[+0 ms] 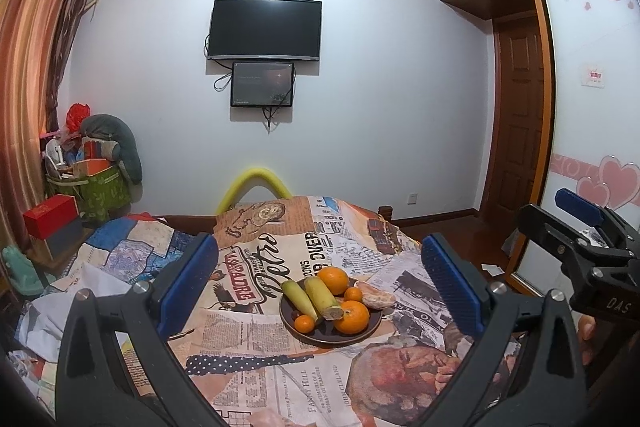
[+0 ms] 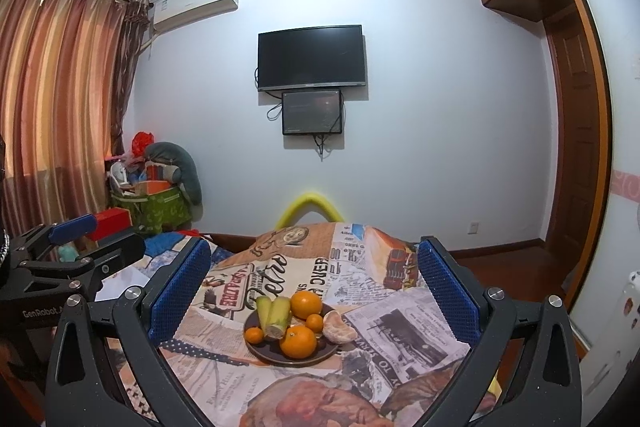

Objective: Organize fruits

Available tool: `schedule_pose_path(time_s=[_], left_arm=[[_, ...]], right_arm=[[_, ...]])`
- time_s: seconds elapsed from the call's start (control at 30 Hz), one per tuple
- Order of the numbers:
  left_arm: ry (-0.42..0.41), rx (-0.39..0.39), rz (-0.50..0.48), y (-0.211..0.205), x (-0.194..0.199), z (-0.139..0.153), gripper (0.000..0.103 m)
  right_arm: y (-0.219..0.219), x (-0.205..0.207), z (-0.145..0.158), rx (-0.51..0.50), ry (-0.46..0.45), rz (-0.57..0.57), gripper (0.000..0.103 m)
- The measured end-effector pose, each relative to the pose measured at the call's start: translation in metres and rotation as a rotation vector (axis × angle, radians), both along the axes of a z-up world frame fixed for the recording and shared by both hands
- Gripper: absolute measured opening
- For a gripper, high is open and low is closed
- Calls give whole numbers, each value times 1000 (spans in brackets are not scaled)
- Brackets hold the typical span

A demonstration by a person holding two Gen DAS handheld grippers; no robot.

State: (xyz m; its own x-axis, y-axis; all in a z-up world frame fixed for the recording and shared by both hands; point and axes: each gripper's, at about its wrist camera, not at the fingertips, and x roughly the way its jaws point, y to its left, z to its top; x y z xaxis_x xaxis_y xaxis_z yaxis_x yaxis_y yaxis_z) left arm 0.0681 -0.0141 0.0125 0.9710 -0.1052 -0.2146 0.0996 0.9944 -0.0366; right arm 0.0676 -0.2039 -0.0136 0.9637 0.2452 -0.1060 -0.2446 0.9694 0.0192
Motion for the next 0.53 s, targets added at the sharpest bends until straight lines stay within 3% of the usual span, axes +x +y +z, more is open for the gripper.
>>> schedule_pose_path(time_s=[0.53], left_arm=[[-7, -3, -7, -1, -3, 1, 103]], right_arm=[[-1, 0, 0, -2, 2, 0, 103]])
